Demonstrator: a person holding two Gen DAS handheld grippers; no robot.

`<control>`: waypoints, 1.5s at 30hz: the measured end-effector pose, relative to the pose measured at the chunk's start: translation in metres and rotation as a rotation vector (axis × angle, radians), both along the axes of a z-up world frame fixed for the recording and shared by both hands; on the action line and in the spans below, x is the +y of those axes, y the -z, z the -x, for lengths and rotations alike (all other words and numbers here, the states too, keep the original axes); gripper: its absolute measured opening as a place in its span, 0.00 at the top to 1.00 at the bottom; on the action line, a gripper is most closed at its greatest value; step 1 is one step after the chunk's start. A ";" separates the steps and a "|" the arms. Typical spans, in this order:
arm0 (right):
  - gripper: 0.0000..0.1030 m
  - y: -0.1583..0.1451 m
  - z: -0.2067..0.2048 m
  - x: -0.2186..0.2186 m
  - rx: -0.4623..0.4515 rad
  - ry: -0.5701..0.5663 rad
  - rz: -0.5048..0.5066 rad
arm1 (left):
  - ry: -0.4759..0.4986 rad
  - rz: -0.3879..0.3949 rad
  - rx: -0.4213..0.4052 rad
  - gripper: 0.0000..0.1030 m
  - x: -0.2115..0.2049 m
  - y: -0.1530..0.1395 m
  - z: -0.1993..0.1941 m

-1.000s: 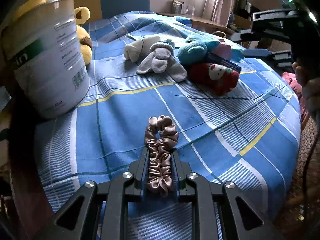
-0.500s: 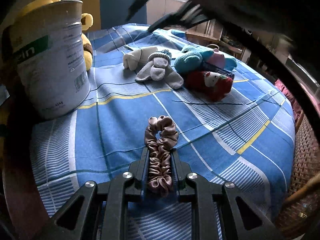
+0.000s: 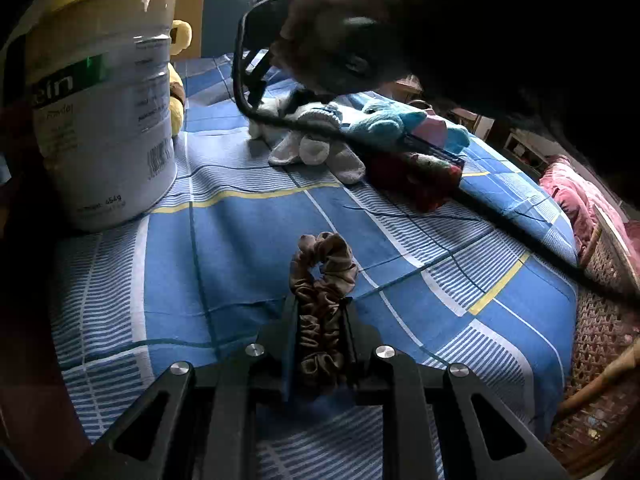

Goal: Organize soft objects
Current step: 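Grasp the white mesh tube from the pile with the right tool, then carry the scrunchie onto the gold tray and open the left tool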

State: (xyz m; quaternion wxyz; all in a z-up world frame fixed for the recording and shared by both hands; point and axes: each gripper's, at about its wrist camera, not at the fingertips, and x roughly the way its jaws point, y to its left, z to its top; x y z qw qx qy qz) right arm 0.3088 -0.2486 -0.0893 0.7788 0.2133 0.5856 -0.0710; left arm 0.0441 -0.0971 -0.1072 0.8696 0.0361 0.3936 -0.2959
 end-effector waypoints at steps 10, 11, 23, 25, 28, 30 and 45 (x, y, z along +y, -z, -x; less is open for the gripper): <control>0.79 -0.068 0.080 0.019 -0.219 -0.379 0.059 | -0.008 0.006 -0.005 0.81 0.000 0.000 0.001; 0.79 -0.070 0.097 0.017 -0.218 -0.419 0.047 | -0.010 0.005 -0.007 0.81 0.000 0.000 0.002; 0.79 0.001 0.179 0.004 -0.061 -0.458 0.034 | -0.026 -0.022 0.010 0.81 0.003 -0.004 0.006; 0.79 0.004 0.182 -0.001 -0.101 -0.420 0.016 | -0.030 -0.027 0.020 0.81 0.001 -0.005 0.005; 0.79 0.005 0.183 -0.004 -0.108 -0.415 0.025 | -0.041 -0.041 0.030 0.82 0.002 -0.006 0.006; 0.79 0.007 0.184 -0.001 -0.106 -0.425 0.041 | -0.043 -0.061 0.028 0.82 -0.001 -0.007 0.008; 0.78 0.014 0.184 0.003 -0.096 -0.425 0.057 | -0.096 -0.001 0.034 0.82 0.027 -0.055 0.021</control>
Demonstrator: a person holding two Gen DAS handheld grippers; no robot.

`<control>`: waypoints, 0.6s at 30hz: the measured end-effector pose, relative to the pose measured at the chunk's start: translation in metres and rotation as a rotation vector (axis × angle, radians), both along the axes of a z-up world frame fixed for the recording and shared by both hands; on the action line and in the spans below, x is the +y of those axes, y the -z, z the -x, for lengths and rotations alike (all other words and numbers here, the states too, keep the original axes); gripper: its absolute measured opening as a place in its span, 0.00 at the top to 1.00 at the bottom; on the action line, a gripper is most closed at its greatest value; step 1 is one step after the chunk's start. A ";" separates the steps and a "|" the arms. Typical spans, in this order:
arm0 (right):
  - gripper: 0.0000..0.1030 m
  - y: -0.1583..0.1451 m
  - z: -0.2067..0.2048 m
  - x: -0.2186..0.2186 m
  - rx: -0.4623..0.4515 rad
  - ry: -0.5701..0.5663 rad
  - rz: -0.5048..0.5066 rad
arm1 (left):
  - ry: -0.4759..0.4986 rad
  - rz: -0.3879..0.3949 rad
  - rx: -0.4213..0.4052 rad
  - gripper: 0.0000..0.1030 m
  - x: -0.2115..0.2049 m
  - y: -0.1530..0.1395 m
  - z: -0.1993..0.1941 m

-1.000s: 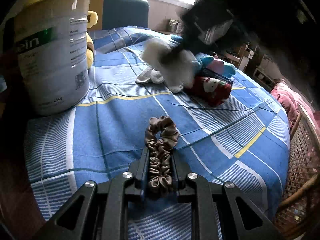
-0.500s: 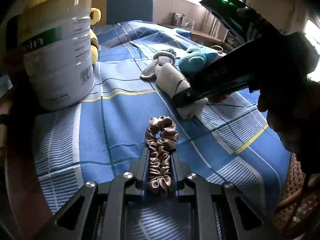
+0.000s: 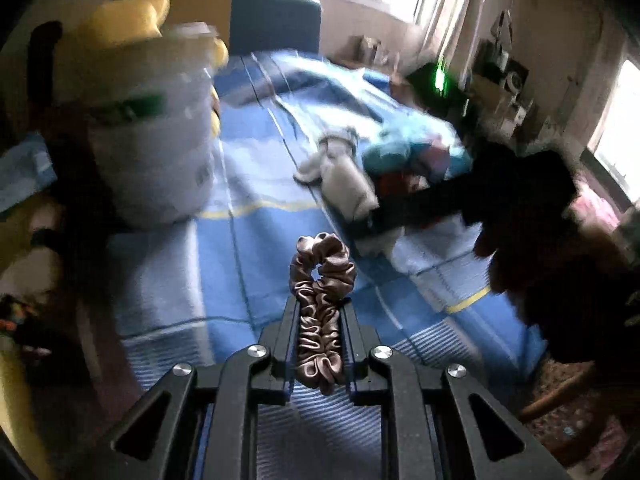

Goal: Organize soft objects
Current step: 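Carry the scrunchie onto the gold tray and open the left tool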

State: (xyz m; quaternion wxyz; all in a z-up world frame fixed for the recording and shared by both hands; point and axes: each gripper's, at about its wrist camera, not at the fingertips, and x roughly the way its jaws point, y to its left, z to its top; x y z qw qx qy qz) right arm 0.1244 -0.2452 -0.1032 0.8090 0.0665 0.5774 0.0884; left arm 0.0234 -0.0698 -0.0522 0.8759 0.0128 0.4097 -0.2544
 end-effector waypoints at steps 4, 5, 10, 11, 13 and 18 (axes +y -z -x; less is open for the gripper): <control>0.78 0.001 0.000 0.003 -0.005 -0.011 0.018 | -0.092 0.058 -0.036 0.82 0.044 -0.033 0.003; 0.78 0.001 0.000 0.004 -0.008 -0.015 0.025 | -0.135 0.075 -0.042 0.82 0.062 -0.041 0.003; 0.78 0.002 0.001 0.010 -0.022 -0.029 0.049 | -0.331 0.085 -0.053 0.82 0.142 -0.052 0.005; 0.78 0.002 0.001 0.010 -0.025 -0.031 0.053 | -0.373 0.083 -0.043 0.82 0.157 -0.049 0.004; 0.78 0.001 0.002 0.013 -0.029 -0.037 0.063 | -0.469 0.079 -0.012 0.82 0.191 -0.040 0.003; 0.78 0.001 0.002 0.015 -0.031 -0.039 0.067 | -0.618 0.065 0.090 0.82 0.240 -0.010 -0.001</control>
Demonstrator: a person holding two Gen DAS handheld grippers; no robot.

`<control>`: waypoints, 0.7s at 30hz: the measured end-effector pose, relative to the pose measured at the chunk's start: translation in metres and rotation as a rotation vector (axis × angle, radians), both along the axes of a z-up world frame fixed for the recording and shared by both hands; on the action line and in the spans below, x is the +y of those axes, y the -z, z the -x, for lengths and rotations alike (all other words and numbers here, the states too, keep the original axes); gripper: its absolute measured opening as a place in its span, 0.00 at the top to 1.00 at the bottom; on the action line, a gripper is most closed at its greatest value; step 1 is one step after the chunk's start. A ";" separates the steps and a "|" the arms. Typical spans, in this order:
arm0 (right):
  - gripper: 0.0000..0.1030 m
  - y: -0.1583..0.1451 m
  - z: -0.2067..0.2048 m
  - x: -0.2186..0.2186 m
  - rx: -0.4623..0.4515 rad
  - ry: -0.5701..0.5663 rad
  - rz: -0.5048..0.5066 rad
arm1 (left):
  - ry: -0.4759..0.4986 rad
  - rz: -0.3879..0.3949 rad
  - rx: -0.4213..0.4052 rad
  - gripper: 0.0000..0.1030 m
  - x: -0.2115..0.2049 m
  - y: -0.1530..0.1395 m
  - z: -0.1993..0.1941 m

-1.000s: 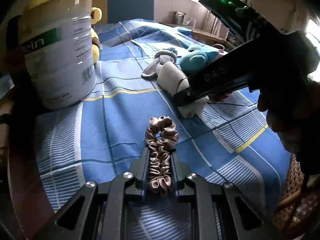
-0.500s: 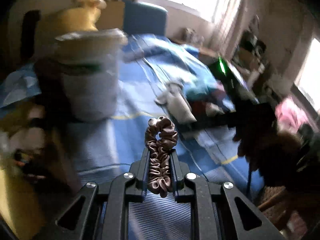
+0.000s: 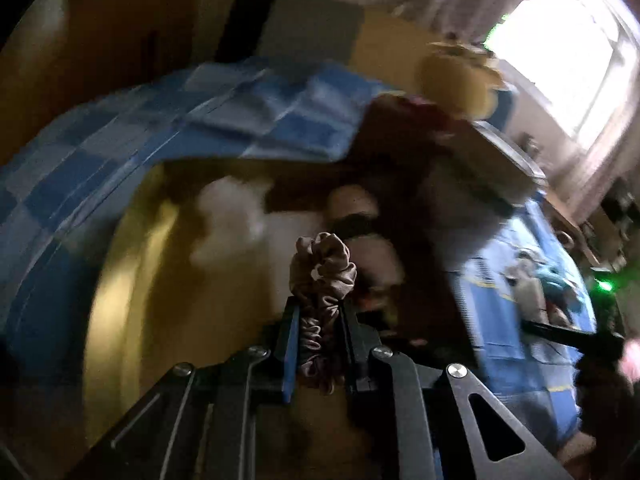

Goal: Organize soft objects
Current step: 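Carry the scrunchie onto the gold tray and open the left tool, then carry the white mesh tube onto the gold tray and open the right tool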

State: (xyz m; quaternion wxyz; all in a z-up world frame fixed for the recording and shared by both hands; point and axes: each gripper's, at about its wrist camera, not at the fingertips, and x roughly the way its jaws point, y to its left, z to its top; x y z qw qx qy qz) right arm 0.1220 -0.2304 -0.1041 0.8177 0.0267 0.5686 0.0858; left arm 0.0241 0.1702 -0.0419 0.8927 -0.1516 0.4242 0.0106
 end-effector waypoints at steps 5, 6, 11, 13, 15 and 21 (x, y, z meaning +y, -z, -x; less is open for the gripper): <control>0.78 0.001 0.001 0.004 -0.002 0.000 0.004 | -0.057 -0.009 0.087 0.81 0.014 0.023 -0.008; 0.78 0.001 0.002 0.004 -0.002 0.000 0.004 | -0.064 -0.015 0.103 0.80 0.015 0.027 -0.010; 0.78 0.001 0.001 0.004 -0.001 0.000 0.003 | -0.065 -0.021 0.125 0.70 0.010 0.037 -0.016; 0.78 0.001 0.001 0.003 -0.001 -0.001 0.003 | -0.060 -0.023 0.123 0.66 0.010 0.035 -0.016; 0.78 0.002 0.001 0.001 -0.001 -0.001 0.001 | -0.057 -0.040 0.112 0.54 0.007 0.033 -0.015; 0.78 0.002 0.000 0.000 -0.002 -0.002 0.001 | -0.070 -0.104 0.078 0.33 0.008 0.024 -0.011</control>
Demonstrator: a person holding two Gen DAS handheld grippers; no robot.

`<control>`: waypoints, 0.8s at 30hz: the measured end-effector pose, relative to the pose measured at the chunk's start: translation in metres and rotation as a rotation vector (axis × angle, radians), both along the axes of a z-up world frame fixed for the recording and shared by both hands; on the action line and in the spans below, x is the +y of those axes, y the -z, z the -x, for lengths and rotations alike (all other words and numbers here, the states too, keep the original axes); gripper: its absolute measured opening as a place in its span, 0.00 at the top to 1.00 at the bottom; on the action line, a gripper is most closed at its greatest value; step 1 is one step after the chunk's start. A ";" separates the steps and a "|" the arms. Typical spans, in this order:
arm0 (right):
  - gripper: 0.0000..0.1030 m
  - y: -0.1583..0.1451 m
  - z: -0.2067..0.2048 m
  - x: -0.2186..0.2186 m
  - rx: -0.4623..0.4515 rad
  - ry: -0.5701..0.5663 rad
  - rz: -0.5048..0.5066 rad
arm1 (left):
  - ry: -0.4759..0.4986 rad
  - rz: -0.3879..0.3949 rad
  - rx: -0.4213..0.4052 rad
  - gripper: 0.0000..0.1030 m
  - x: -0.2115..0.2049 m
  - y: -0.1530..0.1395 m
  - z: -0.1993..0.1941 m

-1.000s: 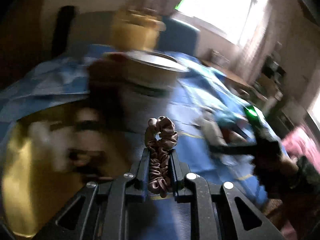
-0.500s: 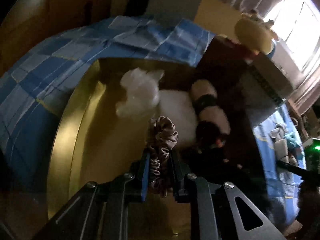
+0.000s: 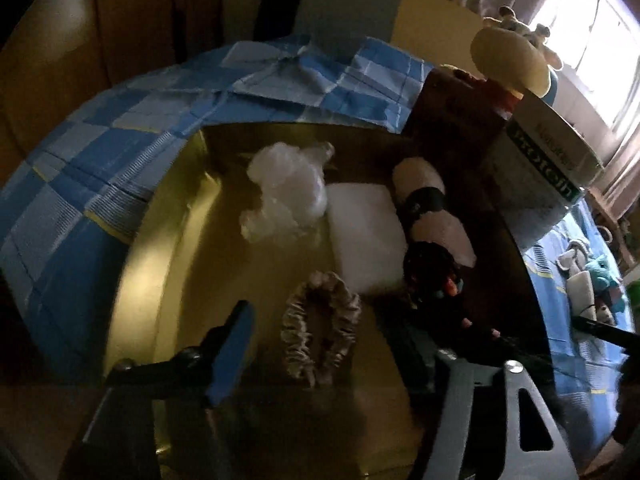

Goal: Organize soft objects
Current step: 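Carry the white mesh tube onto the gold tray and open the right tool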

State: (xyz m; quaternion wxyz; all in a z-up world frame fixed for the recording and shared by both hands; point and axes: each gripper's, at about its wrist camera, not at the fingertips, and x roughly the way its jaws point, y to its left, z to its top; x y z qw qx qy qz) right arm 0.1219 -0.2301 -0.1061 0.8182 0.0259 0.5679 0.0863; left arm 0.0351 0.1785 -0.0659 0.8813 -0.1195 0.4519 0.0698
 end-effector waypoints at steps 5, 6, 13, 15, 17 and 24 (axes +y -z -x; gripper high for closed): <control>0.78 0.001 0.000 0.000 -0.001 0.000 0.008 | 0.022 -0.051 -0.047 0.33 -0.003 -0.013 0.011; 0.77 0.002 0.000 0.000 -0.001 0.001 0.007 | 0.028 -0.058 -0.059 0.33 -0.003 -0.016 0.013; 0.78 -0.002 -0.003 -0.003 0.008 0.027 -0.008 | 0.078 -0.108 -0.137 0.33 -0.010 -0.039 0.024; 0.78 -0.007 -0.005 -0.002 0.008 0.028 0.003 | 0.090 -0.117 -0.152 0.33 -0.012 -0.042 0.025; 0.78 -0.014 -0.009 0.000 0.002 0.030 0.009 | 0.103 -0.118 -0.164 0.33 -0.012 -0.045 0.026; 0.78 -0.067 -0.041 0.018 -0.069 -0.014 0.093 | 0.113 -0.099 -0.163 0.33 -0.010 -0.043 0.024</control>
